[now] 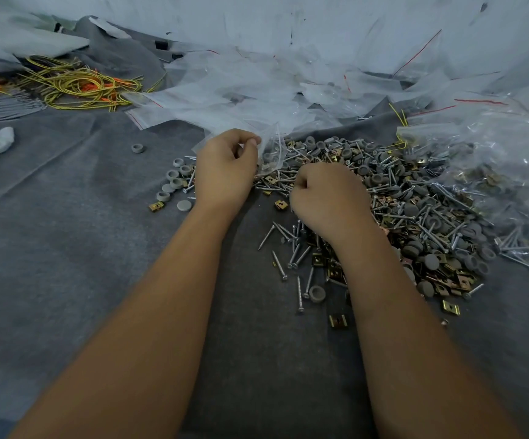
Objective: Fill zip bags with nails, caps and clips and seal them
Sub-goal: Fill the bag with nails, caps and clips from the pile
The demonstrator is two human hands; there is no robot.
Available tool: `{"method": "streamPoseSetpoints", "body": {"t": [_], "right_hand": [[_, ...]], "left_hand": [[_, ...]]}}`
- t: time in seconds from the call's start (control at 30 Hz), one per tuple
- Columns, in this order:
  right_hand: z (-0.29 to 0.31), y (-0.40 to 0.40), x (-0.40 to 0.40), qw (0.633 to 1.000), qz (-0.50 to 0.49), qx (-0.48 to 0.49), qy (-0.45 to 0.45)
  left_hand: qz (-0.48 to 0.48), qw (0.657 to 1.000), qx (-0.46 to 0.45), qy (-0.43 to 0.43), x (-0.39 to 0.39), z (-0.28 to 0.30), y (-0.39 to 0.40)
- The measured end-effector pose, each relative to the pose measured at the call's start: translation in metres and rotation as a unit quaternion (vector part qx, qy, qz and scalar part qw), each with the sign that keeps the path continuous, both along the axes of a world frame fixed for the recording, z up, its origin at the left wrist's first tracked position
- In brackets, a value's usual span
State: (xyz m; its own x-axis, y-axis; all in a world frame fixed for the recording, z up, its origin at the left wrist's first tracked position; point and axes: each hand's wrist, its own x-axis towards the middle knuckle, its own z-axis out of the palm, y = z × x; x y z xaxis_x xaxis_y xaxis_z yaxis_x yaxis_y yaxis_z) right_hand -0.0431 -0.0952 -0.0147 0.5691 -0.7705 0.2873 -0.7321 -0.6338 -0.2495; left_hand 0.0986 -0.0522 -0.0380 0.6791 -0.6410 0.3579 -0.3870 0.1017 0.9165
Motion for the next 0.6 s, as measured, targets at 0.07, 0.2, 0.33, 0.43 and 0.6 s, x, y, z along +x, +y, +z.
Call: {"method": "streamPoseSetpoints", "body": {"t": [0.07, 0.2, 0.33, 0.43, 0.6], "right_hand": [[0.0003, 0.0011, 0.0000, 1.000, 0.011, 0.004, 0.014], [-0.0015, 0.0007, 0.0015, 0.998, 0.041, 0.001, 0.042], [-0.0018, -0.0010, 0.0010, 0.999, 0.033, 0.007, 0.023], [-0.0012, -0.0037, -0.0006, 0.999, 0.027, 0.036, 0.014], [0.0017, -0.0043, -0.0020, 0.996, 0.026, 0.079, -0.009]], "left_hand": [[0.000, 1.000, 0.002, -0.003, -0.0005, 0.0004, 0.0005], [0.000, 1.000, 0.005, -0.007, 0.0000, -0.0010, 0.0012], [-0.001, 1.000, 0.005, -0.004, 0.0001, 0.0003, 0.0012], [0.000, 1.000, 0.002, -0.004, -0.0003, 0.0006, 0.0015], [0.003, 1.000, 0.004, -0.016, -0.0012, 0.0008, 0.0012]]}}
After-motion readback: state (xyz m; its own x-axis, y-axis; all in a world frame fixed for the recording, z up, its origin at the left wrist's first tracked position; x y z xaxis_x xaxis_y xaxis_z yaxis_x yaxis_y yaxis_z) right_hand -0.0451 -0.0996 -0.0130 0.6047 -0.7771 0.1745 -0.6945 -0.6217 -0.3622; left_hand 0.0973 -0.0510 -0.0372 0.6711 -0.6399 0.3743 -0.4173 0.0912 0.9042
